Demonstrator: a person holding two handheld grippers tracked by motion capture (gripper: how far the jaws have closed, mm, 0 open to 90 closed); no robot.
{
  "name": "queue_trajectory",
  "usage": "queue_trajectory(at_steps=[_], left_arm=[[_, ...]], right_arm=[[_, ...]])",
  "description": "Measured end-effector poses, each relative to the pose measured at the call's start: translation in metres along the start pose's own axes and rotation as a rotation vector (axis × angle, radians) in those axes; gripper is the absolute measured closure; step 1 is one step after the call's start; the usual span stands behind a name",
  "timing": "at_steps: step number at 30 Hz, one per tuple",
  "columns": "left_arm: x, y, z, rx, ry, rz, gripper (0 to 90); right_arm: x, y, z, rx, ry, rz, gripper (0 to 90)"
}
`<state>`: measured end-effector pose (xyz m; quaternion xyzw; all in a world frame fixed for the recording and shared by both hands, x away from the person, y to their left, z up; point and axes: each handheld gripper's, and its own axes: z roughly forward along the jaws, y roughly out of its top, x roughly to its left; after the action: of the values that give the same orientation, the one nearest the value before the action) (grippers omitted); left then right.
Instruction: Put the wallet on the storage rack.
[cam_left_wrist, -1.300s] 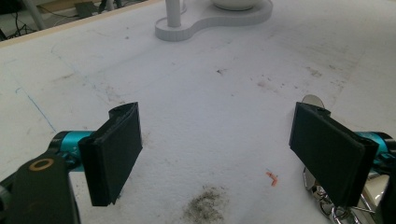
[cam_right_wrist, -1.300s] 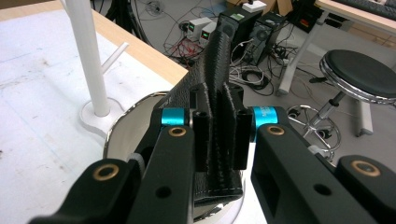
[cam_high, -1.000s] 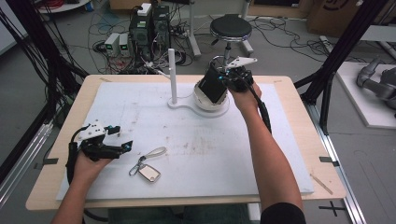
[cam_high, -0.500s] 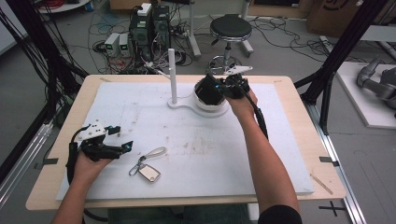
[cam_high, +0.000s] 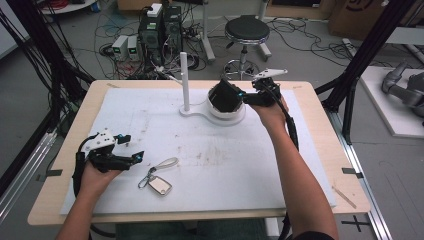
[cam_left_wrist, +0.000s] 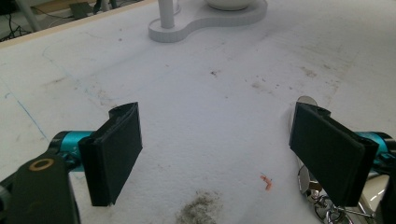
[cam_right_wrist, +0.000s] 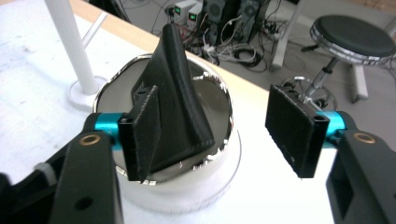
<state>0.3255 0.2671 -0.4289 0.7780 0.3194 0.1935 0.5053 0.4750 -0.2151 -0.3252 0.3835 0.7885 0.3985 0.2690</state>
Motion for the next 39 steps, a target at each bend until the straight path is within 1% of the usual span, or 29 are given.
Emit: queue_trajectory(at_steps=[2, 3, 4, 5, 6, 7, 8, 9, 10, 11, 12, 13, 14, 15, 16, 17, 22, 23, 25, 27, 28, 30, 31, 33, 35, 36, 37, 38, 39], left_arm=[[-0.001, 0.001, 0.000, -0.001, -0.001, 0.005, 17.0], [-0.001, 0.001, 0.000, -0.001, -0.001, 0.006, 17.0], [-0.001, 0.001, 0.000, -0.001, -0.003, 0.009, 17.0], [-0.002, 0.002, 0.000, -0.003, -0.002, 0.009, 17.0], [-0.002, 0.002, 0.000, -0.006, -0.004, 0.009, 17.0], [-0.002, 0.002, 0.000, -0.006, -0.004, 0.009, 17.0], [-0.002, 0.003, 0.000, -0.005, -0.005, 0.012, 17.0], [-0.003, 0.003, 0.000, -0.006, -0.005, 0.010, 17.0], [-0.003, 0.003, 0.000, -0.005, -0.007, 0.015, 17.0], [-0.003, 0.003, 0.000, -0.007, -0.008, 0.013, 17.0], [-0.003, 0.003, 0.000, -0.007, -0.008, 0.014, 17.0], [-0.003, 0.003, 0.000, -0.007, -0.008, 0.014, 17.0], [-0.003, 0.004, 0.000, -0.005, -0.008, 0.016, 17.0], [-0.003, 0.003, 0.001, -0.003, -0.012, 0.017, 17.0], [-0.003, 0.003, 0.001, -0.003, -0.011, 0.014, 17.0], [-0.004, 0.003, 0.002, 0.000, -0.011, 0.014, 17.0], [-0.005, 0.004, 0.003, -0.001, -0.017, 0.024, 17.0], [-0.005, 0.004, 0.003, 0.000, -0.016, 0.022, 17.0], [-0.006, 0.005, 0.003, -0.001, -0.017, 0.021, 17.0], [-0.006, 0.005, 0.002, -0.002, -0.015, 0.020, 17.0], [-0.006, 0.005, 0.002, -0.003, -0.016, 0.022, 17.0], [-0.006, 0.006, 0.002, -0.008, -0.019, 0.022, 17.0], [-0.006, 0.006, 0.002, -0.007, -0.019, 0.024, 17.0], [-0.006, 0.006, 0.002, -0.008, -0.022, 0.024, 17.0], [-0.007, 0.007, 0.003, -0.006, -0.024, 0.026, 17.0], [-0.007, 0.007, 0.004, -0.006, -0.026, 0.025, 17.0], [-0.007, 0.007, 0.005, -0.004, -0.027, 0.027, 17.0], [-0.008, 0.008, 0.006, -0.005, -0.031, 0.029, 17.0], [-0.008, 0.009, 0.007, -0.004, -0.033, 0.031, 17.0]], right_arm=[[0.001, 0.000, -0.003, 0.006, 0.003, 0.003, 32.6], [0.002, 0.000, -0.008, 0.011, 0.014, 0.006, 30.6], [0.003, -0.001, -0.011, -0.005, 0.022, 0.008, 30.6], [0.003, -0.001, -0.011, -0.005, 0.022, 0.008, 30.6], [0.007, -0.008, -0.019, -0.077, 0.021, -0.011, 30.4], [0.007, -0.010, -0.022, -0.061, 0.025, -0.007, 29.2], [0.007, -0.010, -0.022, -0.061, 0.025, -0.007, 29.2], [0.007, -0.011, -0.023, -0.030, 0.045, 0.008, 27.7], [0.008, -0.018, -0.027, -0.037, 0.058, 0.018, 27.7], [0.010, -0.024, -0.030, -0.062, 0.051, 0.017, 27.7], [0.010, -0.024, -0.030, -0.062, 0.051, 0.017, 27.7], [0.010, -0.031, -0.034, -0.058, 0.048, 0.017, 27.7], [0.010, -0.031, -0.034, -0.058, 0.048, 0.017, 27.7], [0.010, -0.038, -0.037, -0.070, 0.047, 0.030, 27.7], [0.009, -0.041, -0.039, -0.057, 0.051, 0.042, 27.7], [0.009, -0.041, -0.039, -0.057, 0.051, 0.042, 27.7], [0.006, -0.059, -0.048, -0.068, 0.048, 0.079, 27.5], [0.006, -0.059, -0.048, -0.068, 0.048, 0.079, 27.5], [0.006, -0.063, -0.051, -0.065, 0.054, 0.095, 26.0], [0.007, -0.068, -0.055, -0.069, 0.054, 0.108, 23.4], [0.009, -0.075, -0.057, -0.073, 0.059, 0.116, 22.2], [0.012, -0.082, -0.060, -0.075, 0.062, 0.124, 22.0], [0.012, -0.082, -0.060, -0.075, 0.062, 0.124, 22.0], [0.014, -0.089, -0.061, -0.074, 0.066, 0.130, 21.8], [0.017, -0.097, -0.061, -0.074, 0.077, 0.136, 21.6], [0.019, -0.106, -0.061, -0.071, 0.086, 0.139, 21.1], [0.019, -0.106, -0.061, -0.071, 0.086, 0.139, 21.1], [0.021, -0.114, -0.060, -0.061, 0.093, 0.140, 21.1], [0.021, -0.117, -0.060, -0.061, 0.099, 0.148, 20.9]])
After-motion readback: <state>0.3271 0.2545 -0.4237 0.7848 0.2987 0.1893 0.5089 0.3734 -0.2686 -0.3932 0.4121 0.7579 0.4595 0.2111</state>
